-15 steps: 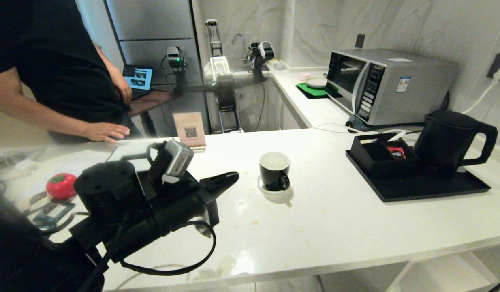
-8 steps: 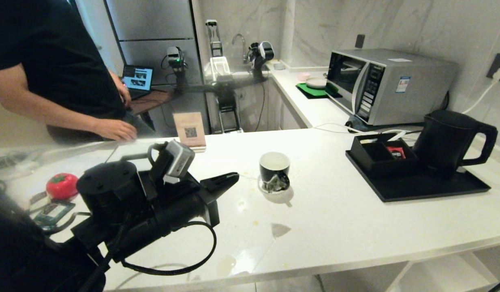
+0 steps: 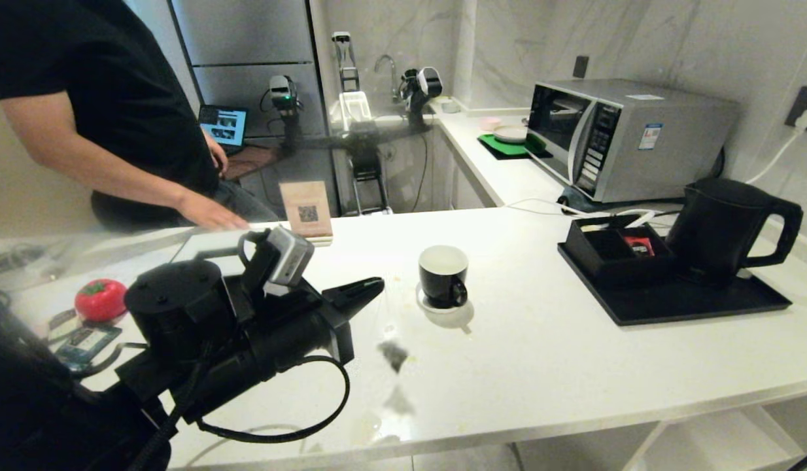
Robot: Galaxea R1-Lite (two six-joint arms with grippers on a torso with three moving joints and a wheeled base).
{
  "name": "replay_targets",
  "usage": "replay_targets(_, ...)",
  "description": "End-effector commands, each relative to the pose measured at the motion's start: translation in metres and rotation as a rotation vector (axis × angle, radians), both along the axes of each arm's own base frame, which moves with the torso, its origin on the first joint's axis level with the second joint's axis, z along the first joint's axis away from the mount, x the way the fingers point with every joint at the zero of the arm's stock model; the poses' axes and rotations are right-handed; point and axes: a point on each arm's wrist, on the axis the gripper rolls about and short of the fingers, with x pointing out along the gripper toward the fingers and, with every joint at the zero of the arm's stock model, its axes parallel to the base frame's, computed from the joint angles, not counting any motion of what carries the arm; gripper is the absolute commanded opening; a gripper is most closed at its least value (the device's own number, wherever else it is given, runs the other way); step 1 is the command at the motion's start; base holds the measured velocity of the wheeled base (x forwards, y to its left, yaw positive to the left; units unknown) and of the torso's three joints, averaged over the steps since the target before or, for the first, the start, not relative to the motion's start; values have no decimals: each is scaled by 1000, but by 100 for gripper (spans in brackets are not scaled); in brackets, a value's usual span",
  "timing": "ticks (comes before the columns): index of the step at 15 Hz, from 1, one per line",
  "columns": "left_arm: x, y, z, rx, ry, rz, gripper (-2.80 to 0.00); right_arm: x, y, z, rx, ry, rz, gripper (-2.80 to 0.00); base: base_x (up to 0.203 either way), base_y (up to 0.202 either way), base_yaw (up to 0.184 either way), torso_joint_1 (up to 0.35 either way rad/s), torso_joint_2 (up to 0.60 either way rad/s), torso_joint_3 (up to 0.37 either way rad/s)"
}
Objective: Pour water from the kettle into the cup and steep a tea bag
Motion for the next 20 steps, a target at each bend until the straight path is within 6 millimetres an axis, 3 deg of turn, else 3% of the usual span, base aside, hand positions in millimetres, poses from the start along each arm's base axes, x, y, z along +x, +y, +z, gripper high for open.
replay_targets(1,0,0,1,-5,-6,-1,-280,-1,-1,-4,-7,40,-22,-280,0,0,0,0,0,0)
replay_targets(13,7,-4,-2,-4,-2,1,-280,-2,-1,-3,2,10,-42,-280,0,0,0,0,0,0)
replay_targets(17,10,-5,-3,-6,-2,16,-280,-7,0,-3,5,-45,-95,-280,0,0,0,0,0,0)
replay_targets(20,13,-6,-4,-5,0,18,-280,-18,0,-5,10,-189,-93,-280,0,0,0,0,0,0)
